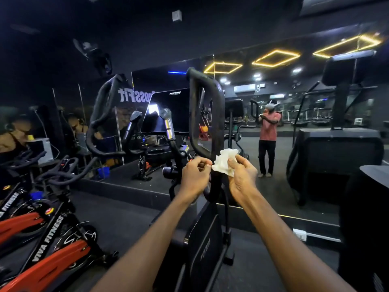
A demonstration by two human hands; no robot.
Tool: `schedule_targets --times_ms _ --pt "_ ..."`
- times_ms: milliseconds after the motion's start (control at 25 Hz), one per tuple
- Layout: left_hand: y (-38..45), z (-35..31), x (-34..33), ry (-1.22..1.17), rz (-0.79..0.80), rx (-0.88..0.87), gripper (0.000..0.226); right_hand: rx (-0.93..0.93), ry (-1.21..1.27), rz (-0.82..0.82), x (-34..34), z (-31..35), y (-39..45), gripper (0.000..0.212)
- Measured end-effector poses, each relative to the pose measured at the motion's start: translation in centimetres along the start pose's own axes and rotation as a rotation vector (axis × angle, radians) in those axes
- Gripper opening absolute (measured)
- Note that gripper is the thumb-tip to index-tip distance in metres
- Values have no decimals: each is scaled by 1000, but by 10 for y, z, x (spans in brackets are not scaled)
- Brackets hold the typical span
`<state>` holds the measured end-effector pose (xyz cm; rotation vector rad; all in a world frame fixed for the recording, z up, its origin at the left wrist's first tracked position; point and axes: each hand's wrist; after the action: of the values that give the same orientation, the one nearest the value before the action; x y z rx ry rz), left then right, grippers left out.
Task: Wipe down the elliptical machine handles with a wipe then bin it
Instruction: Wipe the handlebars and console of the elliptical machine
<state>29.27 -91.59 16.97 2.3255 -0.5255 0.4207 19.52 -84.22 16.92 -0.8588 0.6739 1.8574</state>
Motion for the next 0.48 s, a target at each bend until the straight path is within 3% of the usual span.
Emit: schedule_targets --times_ms 120,200,280,360,480 --pt "28 7 -6 -8 5 -13 18 209 -157 -48 -22 4 35 14" --pt "46 12 -8 -24 5 -14 17 432 -342 7 -44 15 56 12" --pt "61 16 -9 -27 2 0 15 745 -591 154 -64 25 75 19" --pt "72 19 -9 -23 -7 5 14 1073 -879 403 -77 30 96 21" --pt "88 25 -14 0 -16 -16 15 1380 -1447 628 -68 26 117 21"
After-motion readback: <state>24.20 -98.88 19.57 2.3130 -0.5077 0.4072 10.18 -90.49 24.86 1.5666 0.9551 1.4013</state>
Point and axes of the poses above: each hand's wrist, its own y-axis towards the middle knuckle, its own x-axis out of the back of the hand, z = x × y, and after that the axes turned 9 degrees about y, right-handed
